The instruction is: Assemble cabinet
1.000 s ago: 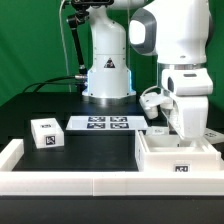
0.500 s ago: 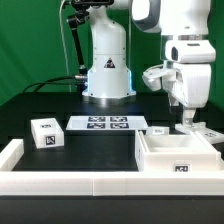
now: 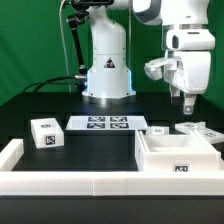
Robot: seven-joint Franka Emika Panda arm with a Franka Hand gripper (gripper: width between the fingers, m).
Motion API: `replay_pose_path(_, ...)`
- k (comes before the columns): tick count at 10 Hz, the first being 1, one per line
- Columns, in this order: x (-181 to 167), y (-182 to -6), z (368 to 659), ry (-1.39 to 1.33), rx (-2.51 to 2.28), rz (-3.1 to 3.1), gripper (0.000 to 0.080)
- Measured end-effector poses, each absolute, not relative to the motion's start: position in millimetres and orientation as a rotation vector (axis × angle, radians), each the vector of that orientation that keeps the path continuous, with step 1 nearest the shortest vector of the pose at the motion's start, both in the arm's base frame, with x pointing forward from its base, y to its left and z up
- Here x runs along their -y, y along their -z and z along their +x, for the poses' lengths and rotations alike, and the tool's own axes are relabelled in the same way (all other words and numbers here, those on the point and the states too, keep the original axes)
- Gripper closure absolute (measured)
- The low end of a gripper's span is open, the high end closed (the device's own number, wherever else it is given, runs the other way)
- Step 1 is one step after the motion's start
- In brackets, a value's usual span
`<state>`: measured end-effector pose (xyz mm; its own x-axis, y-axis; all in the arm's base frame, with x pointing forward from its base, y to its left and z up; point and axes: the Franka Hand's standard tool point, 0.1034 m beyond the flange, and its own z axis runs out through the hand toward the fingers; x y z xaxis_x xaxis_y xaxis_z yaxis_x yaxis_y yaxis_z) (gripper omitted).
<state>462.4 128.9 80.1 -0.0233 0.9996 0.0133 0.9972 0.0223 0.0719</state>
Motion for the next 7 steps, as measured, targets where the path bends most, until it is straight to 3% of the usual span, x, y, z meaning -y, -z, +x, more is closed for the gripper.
replay_pose_path(3,-130.6,-74.4,456.8,-0.091,-2.236,2.159,0.0002)
replay_pose_path(7,-174.0,-56.7,423.2,-0.086,-2.465,1.948,0.0002)
